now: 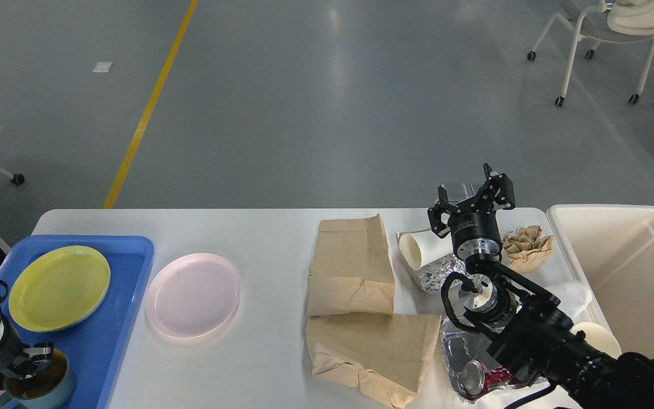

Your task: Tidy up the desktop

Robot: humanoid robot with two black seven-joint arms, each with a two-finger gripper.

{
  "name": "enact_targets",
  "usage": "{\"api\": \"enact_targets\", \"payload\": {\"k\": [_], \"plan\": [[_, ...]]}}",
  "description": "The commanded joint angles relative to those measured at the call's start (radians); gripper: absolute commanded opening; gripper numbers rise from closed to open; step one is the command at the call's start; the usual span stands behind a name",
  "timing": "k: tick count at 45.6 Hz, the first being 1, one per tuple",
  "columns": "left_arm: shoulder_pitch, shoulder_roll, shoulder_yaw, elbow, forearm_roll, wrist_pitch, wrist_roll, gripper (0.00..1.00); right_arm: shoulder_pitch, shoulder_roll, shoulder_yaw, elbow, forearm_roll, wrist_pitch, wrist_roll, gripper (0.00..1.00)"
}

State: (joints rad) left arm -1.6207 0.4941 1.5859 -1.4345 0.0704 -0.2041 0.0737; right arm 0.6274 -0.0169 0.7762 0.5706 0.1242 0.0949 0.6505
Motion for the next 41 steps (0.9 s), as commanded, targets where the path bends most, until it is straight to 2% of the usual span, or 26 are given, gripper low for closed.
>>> {"api": "enact_targets", "payload": {"k": [1, 5, 10, 11, 17, 25, 29, 38, 41], "plan": [[-0.002, 0.001, 0.000, 0.000, 0.000, -0.003, 0.000, 0.41, 0.000, 0.000, 0.000, 0.000, 0.000, 0.000, 0.000, 1.00], [-0.010, 0.001, -0.001, 0.000, -0.001, -0.011, 0.005, 0.52, 0.000, 0.000, 0.000, 0.000, 0.000, 0.000, 0.000, 1.00], [-0.022, 0.007, 0.000, -0.006, -0.009, -0.034, 0.009, 0.89, 0.000, 0.000, 0.000, 0.000, 0.000, 0.000, 0.000, 1.00], [-0.025, 0.012, 0.002, -0.006, -0.009, -0.046, 0.009, 0.93, 0.000, 0.000, 0.000, 0.000, 0.000, 0.000, 0.000, 1.00], [-0.068, 0.046, 0.013, -0.003, -0.009, -0.153, 0.012, 0.95, 0.000, 0.000, 0.000, 0.000, 0.000, 0.000, 0.000, 1.00], [-0.186, 0.093, 0.014, -0.001, -0.009, -0.283, 0.015, 0.96, 0.000, 0.000, 0.000, 0.000, 0.000, -0.001, 0.000, 1.00], [-0.309, 0.116, 0.014, -0.001, -0.009, -0.394, 0.014, 0.96, 0.000, 0.000, 0.000, 0.000, 0.000, 0.000, 0.000, 1.00], [-0.683, 0.113, 0.011, -0.001, -0.015, -0.696, 0.005, 0.96, 0.000, 0.000, 0.000, 0.000, 0.000, 0.000, 0.000, 1.00], [-0.784, 0.110, 0.003, 0.000, -0.035, -0.756, 0.005, 0.96, 0.000, 0.000, 0.000, 0.000, 0.000, 0.000, 0.000, 1.00]]}}
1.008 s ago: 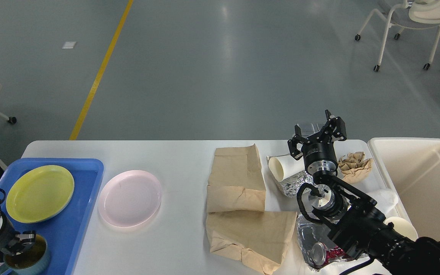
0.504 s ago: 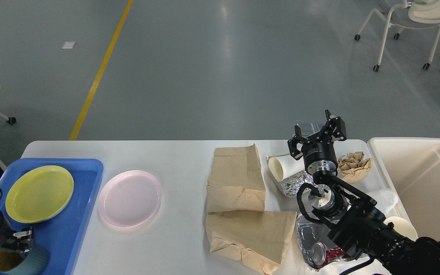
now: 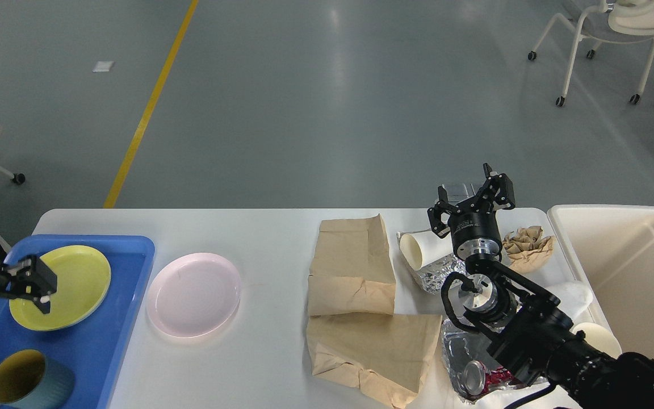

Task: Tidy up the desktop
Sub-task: 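Move the left gripper to the pale pink plate rim and grasp it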

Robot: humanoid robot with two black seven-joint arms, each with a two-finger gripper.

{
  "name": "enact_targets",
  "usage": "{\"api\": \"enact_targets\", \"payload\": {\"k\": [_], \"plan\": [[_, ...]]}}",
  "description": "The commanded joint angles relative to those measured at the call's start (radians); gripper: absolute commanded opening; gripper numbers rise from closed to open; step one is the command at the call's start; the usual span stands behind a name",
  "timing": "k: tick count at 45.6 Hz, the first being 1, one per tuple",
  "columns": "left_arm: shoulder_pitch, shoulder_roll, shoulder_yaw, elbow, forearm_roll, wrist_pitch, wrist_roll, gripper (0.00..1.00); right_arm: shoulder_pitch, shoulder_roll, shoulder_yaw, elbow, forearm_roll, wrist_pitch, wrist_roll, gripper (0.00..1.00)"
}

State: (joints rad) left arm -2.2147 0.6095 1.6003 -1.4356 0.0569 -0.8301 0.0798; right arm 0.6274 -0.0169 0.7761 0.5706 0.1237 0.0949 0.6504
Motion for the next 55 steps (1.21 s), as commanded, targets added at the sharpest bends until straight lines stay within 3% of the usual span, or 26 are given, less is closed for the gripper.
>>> {"api": "enact_targets", "payload": {"k": [1, 9, 17, 30, 45, 55], "plan": [[-0.219, -0.007, -0.013, 0.003, -0.028, -0.130, -0.002, 0.96, 0.000, 0.000, 0.000, 0.000, 0.001, 0.000, 0.000, 1.00], [-0.261, -0.019, -0.068, 0.024, -0.071, -0.130, -0.002, 0.96, 0.000, 0.000, 0.000, 0.000, 0.001, 0.000, 0.000, 1.00], [-0.031, -0.085, -0.097, 0.047, -0.155, -0.124, -0.003, 0.92, 0.000, 0.000, 0.000, 0.000, 0.001, 0.000, 0.000, 1.00], [0.303, -0.292, -0.094, 0.064, -0.368, 0.129, 0.001, 0.90, 0.000, 0.000, 0.000, 0.000, 0.001, 0.000, 0.000, 1.00], [0.530, -0.407, -0.140, 0.064, -0.549, 0.523, 0.008, 0.89, 0.000, 0.000, 0.000, 0.000, 0.001, 0.000, 0.000, 1.00], [0.609, -0.416, -0.217, 0.063, -0.640, 0.695, 0.009, 0.89, 0.000, 0.000, 0.000, 0.000, 0.001, 0.000, 0.000, 1.00]]}}
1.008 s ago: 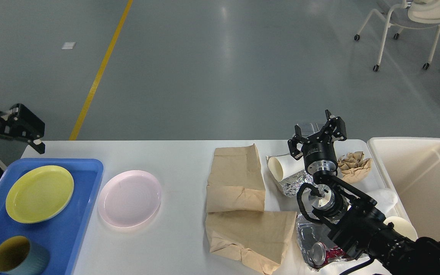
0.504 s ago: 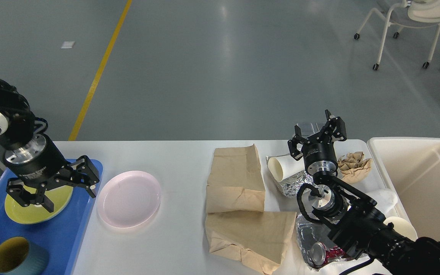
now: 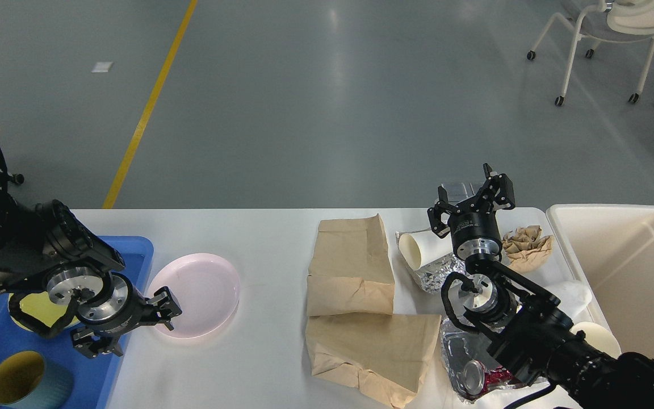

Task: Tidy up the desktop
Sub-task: 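Move the left gripper to the pale pink plate rim and grasp it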

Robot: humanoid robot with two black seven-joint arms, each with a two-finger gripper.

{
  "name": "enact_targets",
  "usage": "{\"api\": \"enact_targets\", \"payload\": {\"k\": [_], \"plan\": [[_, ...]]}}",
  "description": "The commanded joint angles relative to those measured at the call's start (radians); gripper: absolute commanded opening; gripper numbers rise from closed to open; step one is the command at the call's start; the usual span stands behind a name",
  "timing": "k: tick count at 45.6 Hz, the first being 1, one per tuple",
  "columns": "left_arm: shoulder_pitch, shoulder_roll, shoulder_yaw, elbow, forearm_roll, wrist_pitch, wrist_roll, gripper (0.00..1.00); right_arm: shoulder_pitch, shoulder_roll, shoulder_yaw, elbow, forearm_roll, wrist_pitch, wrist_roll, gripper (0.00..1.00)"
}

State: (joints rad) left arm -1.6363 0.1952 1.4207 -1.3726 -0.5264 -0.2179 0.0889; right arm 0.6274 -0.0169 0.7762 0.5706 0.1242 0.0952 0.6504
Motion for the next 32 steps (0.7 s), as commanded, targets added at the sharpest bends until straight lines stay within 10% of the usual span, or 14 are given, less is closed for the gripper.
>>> {"api": "enact_targets", "payload": {"k": [1, 14, 32], "plan": [[0.035, -0.002, -0.043, 0.000, -0.070, 0.100, 0.000, 0.89, 0.000, 0.000, 0.000, 0.000, 0.000, 0.000, 0.000, 1.00], [0.113, -0.023, -0.123, 0.003, -0.098, 0.336, -0.001, 0.86, 0.000, 0.000, 0.000, 0.000, 0.000, 0.000, 0.000, 1.00], [0.190, -0.025, -0.160, 0.063, -0.101, 0.394, -0.003, 0.63, 0.001, 0.000, 0.000, 0.000, -0.002, 0.000, 0.000, 1.00]]}}
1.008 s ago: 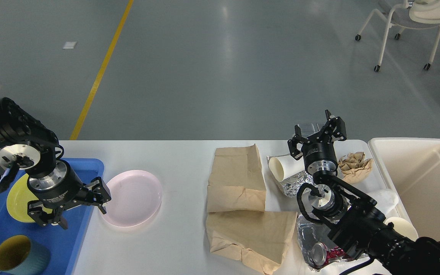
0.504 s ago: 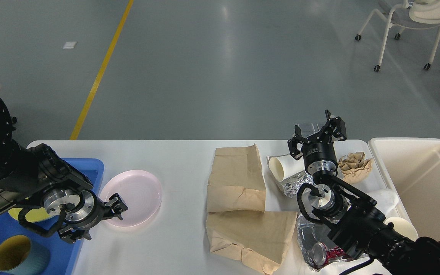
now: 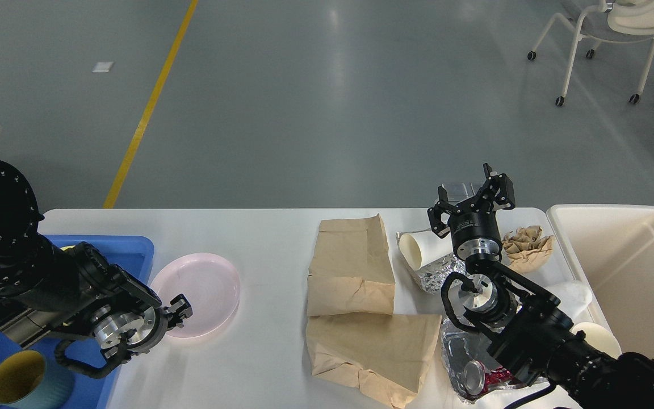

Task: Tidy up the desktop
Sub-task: 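Move the left gripper to the pale pink plate rim and grasp it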

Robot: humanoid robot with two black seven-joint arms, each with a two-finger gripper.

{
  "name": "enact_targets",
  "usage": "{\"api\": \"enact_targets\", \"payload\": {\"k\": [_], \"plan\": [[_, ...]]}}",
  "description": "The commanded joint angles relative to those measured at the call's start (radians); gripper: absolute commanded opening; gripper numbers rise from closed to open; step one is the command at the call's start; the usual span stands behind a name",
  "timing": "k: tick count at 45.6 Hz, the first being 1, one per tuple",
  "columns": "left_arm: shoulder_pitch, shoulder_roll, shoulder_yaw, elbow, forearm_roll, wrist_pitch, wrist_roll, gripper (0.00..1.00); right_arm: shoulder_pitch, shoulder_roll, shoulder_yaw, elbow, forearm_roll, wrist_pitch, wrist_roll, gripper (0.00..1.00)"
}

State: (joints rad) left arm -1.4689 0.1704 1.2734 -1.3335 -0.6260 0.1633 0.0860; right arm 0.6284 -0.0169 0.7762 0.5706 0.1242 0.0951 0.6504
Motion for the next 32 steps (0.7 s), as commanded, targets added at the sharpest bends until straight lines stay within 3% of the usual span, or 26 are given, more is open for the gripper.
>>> {"api": "enact_targets", "payload": {"k": [1, 9, 24, 32], "plan": [[0.025, 0.000, -0.014, 0.026, -0.004, 0.016, -0.002, 0.63, 0.001, 0.000, 0.000, 0.000, 0.000, 0.000, 0.000, 1.00], [0.055, -0.014, -0.031, 0.056, -0.057, 0.031, -0.003, 0.60, 0.001, 0.000, 0.000, 0.000, 0.000, 0.000, 0.000, 1.00], [0.078, -0.028, -0.031, 0.080, -0.096, 0.041, -0.003, 0.30, 0.001, 0.000, 0.000, 0.000, -0.001, 0.000, 0.000, 1.00], [0.081, -0.028, -0.031, 0.092, -0.101, 0.064, -0.003, 0.25, 0.001, 0.000, 0.000, 0.000, 0.000, 0.000, 0.002, 1.00]]}}
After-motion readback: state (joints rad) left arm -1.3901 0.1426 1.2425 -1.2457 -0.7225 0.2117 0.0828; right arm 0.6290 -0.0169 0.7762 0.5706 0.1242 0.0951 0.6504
